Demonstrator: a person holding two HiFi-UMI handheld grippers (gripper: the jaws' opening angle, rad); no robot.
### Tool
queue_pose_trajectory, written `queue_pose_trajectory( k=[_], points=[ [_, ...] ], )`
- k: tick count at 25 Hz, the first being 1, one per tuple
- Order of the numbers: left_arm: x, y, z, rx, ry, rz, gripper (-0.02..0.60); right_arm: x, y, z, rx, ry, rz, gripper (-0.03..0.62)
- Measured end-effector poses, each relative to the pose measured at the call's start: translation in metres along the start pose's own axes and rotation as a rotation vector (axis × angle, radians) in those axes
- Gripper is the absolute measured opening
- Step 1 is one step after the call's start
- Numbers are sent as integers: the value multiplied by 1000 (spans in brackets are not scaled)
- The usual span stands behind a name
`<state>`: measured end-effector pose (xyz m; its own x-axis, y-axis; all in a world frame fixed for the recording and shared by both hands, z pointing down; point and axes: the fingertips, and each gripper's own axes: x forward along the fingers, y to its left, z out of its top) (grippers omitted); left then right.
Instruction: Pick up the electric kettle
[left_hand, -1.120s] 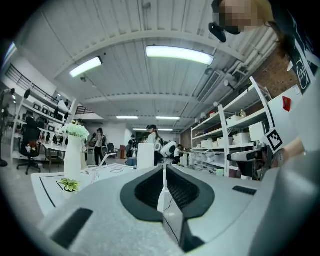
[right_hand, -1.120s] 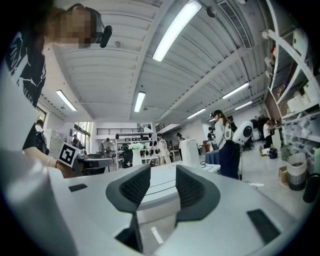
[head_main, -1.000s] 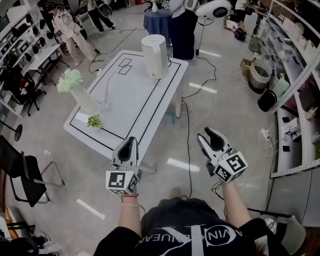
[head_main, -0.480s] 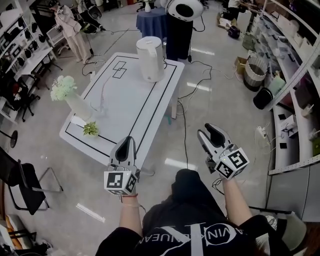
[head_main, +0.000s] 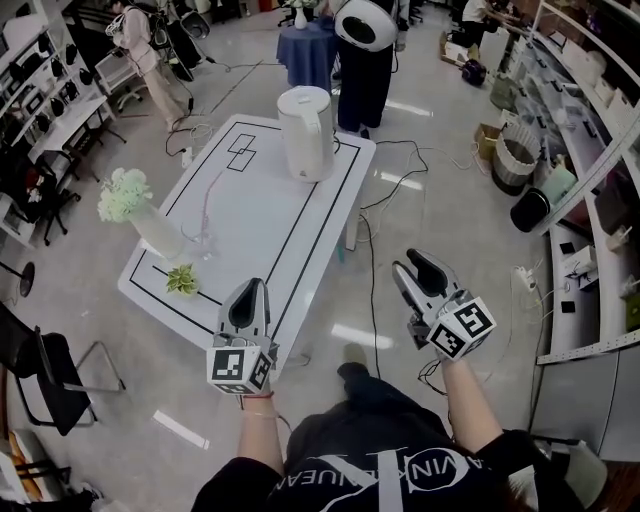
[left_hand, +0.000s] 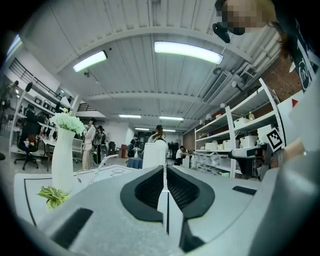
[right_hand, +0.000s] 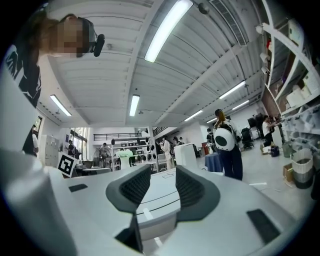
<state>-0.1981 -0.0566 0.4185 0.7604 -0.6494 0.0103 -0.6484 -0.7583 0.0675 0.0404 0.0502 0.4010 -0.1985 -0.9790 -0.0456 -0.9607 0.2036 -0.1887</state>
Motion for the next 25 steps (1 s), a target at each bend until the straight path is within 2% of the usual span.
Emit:
queue_pose_trajectory(
  k=[14, 25],
  points=[
    [78, 42, 2, -5, 6, 54, 23, 97, -42, -12, -6, 71, 105, 138],
    [137, 46, 0, 27, 40, 71, 23, 141, -85, -17, -5, 95, 159, 138]
  ],
)
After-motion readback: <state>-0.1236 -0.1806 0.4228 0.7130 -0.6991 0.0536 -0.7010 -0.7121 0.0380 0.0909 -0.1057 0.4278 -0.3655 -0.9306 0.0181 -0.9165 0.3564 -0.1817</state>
